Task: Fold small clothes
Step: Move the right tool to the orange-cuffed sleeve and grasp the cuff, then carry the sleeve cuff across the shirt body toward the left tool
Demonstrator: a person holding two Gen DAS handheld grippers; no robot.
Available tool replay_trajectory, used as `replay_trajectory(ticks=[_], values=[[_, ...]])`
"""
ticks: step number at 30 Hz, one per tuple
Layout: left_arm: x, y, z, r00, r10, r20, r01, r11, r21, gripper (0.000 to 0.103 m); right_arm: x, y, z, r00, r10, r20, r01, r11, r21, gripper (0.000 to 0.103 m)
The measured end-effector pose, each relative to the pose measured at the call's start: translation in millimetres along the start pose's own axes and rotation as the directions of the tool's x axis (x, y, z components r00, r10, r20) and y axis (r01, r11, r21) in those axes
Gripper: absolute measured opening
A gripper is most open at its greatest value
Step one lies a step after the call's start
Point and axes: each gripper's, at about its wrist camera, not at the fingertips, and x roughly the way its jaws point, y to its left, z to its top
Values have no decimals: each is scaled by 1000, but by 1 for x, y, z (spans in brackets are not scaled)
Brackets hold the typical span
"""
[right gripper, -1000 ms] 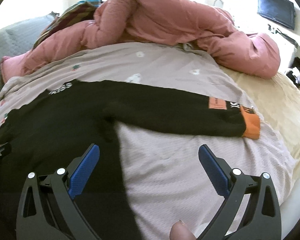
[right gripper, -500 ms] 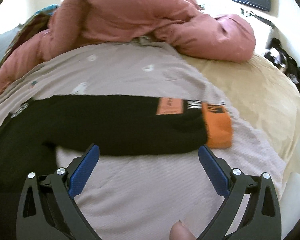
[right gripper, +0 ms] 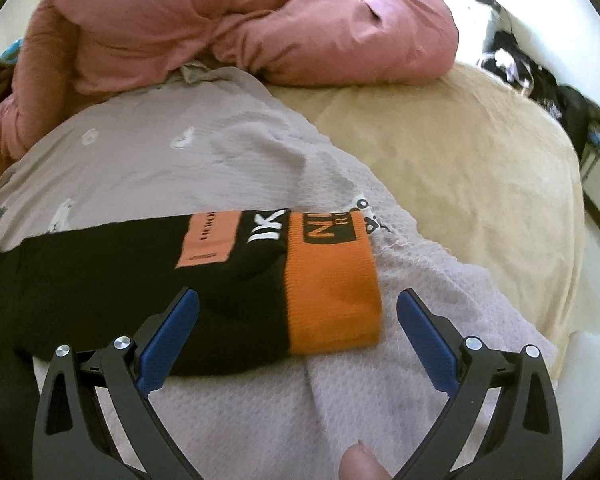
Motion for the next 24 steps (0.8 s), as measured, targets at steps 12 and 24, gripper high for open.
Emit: replay_trajectory(ticks=[12, 24], values=[[26, 8, 18, 999, 22, 33, -22, 1000, 0, 95, 14, -3, 13, 1000, 22, -9, -22, 1000, 12, 29], [26, 31, 5, 1000, -20, 21, 22, 996, -86, 95, -48, 36, 23, 957, 255, 136, -251, 967, -47, 22]])
